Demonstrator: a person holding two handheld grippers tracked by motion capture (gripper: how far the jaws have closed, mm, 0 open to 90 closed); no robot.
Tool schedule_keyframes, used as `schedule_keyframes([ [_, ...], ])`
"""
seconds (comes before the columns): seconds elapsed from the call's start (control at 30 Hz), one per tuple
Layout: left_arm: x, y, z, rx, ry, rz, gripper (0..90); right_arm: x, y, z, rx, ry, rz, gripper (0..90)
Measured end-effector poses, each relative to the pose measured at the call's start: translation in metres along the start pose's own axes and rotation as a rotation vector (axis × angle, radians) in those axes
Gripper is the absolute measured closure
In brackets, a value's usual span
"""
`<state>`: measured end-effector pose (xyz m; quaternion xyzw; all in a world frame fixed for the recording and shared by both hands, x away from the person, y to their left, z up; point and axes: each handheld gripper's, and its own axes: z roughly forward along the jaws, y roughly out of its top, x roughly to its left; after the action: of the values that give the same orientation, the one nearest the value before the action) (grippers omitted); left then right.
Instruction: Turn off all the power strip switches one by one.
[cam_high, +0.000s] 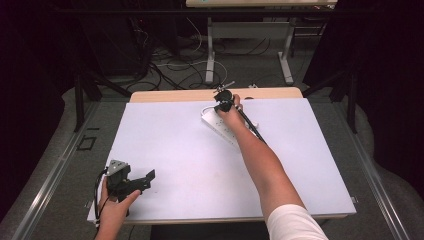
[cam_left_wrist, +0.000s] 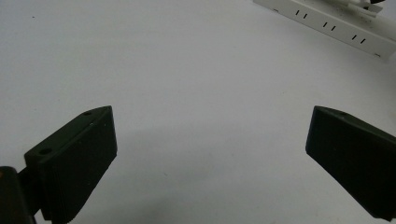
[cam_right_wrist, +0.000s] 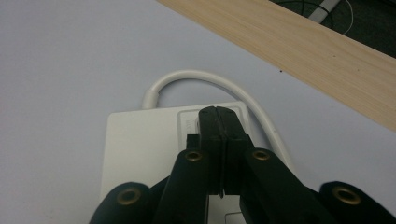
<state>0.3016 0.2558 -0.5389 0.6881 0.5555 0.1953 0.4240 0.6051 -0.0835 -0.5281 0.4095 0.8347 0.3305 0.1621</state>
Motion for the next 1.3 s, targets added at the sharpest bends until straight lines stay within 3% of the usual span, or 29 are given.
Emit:
schedule_keyframes([
  [0.27,0.001,0.000,0.000,0.001,-0.001,0.001,2.0,0.000,0.000,0.002,-0.001,-0.017,-0.019,90.0],
  [0.37,0.000,0.000,0.000,0.002,-0.001,0.005,2.0,0.001,0.000,0.003,0.003,0.005,-0.004,90.0],
  [0.73,-0.001,0.000,0.001,0.006,-0.001,0.008,2.0,0.001,-0.002,0.004,-0.004,0.007,0.009,90.0],
  [0.8,0.000,0.000,0.001,0.007,-0.001,0.009,2.0,0.004,-0.001,0.005,-0.010,-0.014,0.003,90.0],
  [0.9,-0.001,0.000,0.001,0.012,-0.002,0.010,2.0,0.002,-0.002,0.003,-0.008,0.005,-0.019,90.0],
  [1.03,-0.002,0.000,0.001,0.010,-0.004,0.012,2.0,0.001,-0.001,0.000,-0.001,-0.007,0.000,90.0],
  [1.07,-0.001,0.000,0.001,0.013,-0.004,0.011,2.0,0.000,-0.002,0.001,-0.031,0.001,-0.002,90.0],
  [1.1,-0.001,0.000,0.001,0.010,-0.002,0.008,2.0,-0.001,-0.002,0.001,-0.027,0.003,-0.008,90.0],
  [1.13,-0.001,0.000,0.001,0.010,-0.002,0.008,2.0,0.000,-0.003,0.000,-0.027,-0.006,0.022,90.0],
  [1.2,0.000,0.000,0.001,0.009,-0.003,0.009,2.0,-0.001,-0.003,-0.002,-0.013,0.001,0.014,90.0],
  [1.23,0.000,0.000,0.001,0.008,-0.003,0.008,2.0,0.000,-0.002,-0.006,0.027,-0.014,0.019,90.0],
  [1.27,-0.001,0.000,0.001,0.007,-0.003,0.008,2.0,-0.001,-0.002,-0.007,0.026,-0.023,0.008,90.0],
  [1.3,-0.001,0.000,0.001,0.007,-0.002,0.008,2.0,0.000,-0.002,-0.008,0.025,-0.006,0.020,90.0],
])
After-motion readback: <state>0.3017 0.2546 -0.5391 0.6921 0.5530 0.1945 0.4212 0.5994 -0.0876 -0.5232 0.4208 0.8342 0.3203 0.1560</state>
